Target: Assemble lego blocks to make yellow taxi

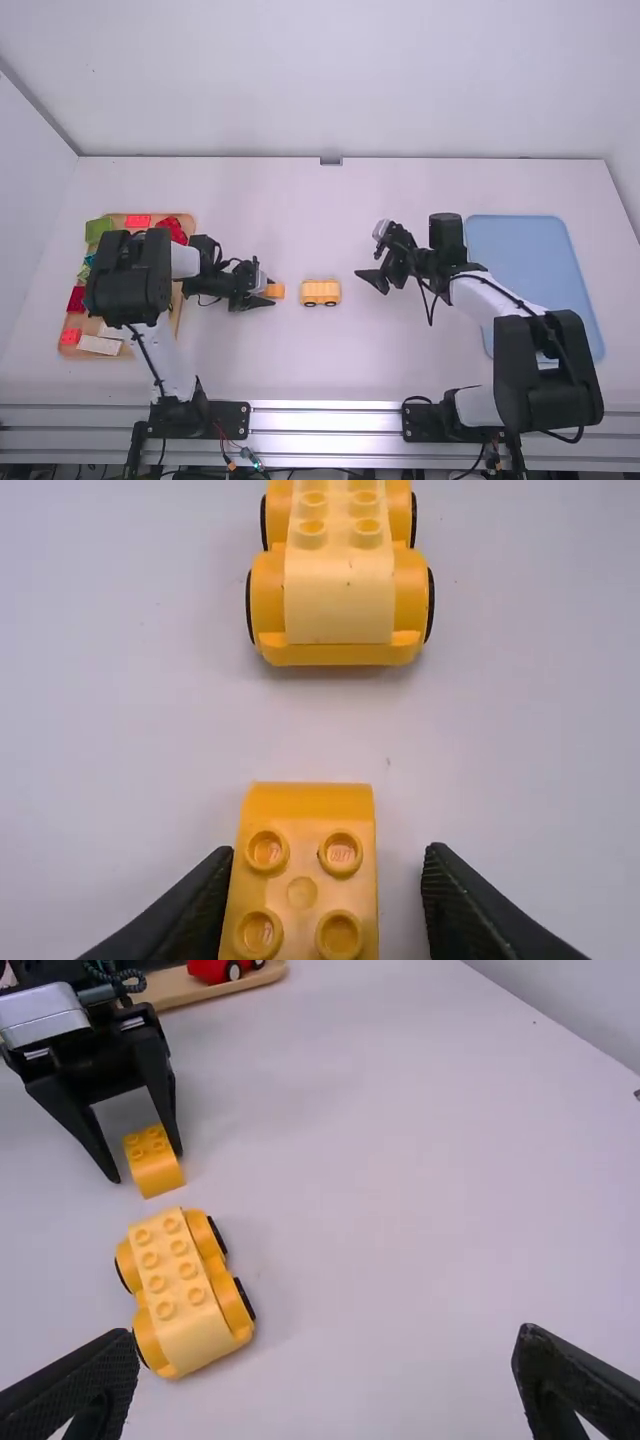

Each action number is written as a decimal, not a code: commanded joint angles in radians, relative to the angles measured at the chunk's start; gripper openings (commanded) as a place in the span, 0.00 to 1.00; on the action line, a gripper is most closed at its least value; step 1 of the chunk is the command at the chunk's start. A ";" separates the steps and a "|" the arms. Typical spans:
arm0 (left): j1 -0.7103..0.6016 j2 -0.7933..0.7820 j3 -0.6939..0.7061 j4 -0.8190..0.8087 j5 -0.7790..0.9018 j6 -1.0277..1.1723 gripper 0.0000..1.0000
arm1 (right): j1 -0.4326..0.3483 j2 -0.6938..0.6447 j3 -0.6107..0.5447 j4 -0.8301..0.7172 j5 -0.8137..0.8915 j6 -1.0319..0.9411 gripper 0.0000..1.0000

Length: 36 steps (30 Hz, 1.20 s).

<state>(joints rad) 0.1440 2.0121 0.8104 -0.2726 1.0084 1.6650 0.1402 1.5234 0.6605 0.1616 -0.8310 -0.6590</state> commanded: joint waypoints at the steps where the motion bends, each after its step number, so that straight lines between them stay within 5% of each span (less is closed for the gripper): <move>1: -0.004 0.015 -0.006 -0.003 -0.004 -0.018 0.44 | -0.002 -0.022 -0.008 -0.001 -0.012 0.005 0.98; 11: -0.004 0.015 -0.006 -0.004 -0.003 -0.015 0.32 | -0.002 -0.022 -0.008 -0.005 -0.010 -0.003 0.99; 16: -0.004 0.015 -0.006 -0.003 0.006 -0.016 0.15 | -0.001 -0.022 -0.008 -0.005 -0.009 -0.003 0.99; 22: -0.004 0.014 0.016 -0.031 0.080 -0.023 0.26 | -0.002 -0.019 -0.008 -0.009 -0.010 -0.002 0.99; 25: 0.001 0.011 0.065 -0.132 0.083 -0.021 0.23 | -0.002 -0.005 -0.008 -0.009 -0.010 -0.003 0.99; 28: -0.008 0.010 0.127 -0.270 0.083 0.031 0.02 | 0.002 0.034 -0.020 0.024 -0.016 -0.002 0.99; 36: -0.013 0.003 0.192 -0.482 0.188 0.252 0.02 | 0.061 0.225 -0.068 0.271 -0.096 -0.003 0.99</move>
<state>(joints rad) 0.1398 2.0125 0.9909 -0.7273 1.1210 1.8023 0.1783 1.6947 0.6113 0.4042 -0.8856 -0.6590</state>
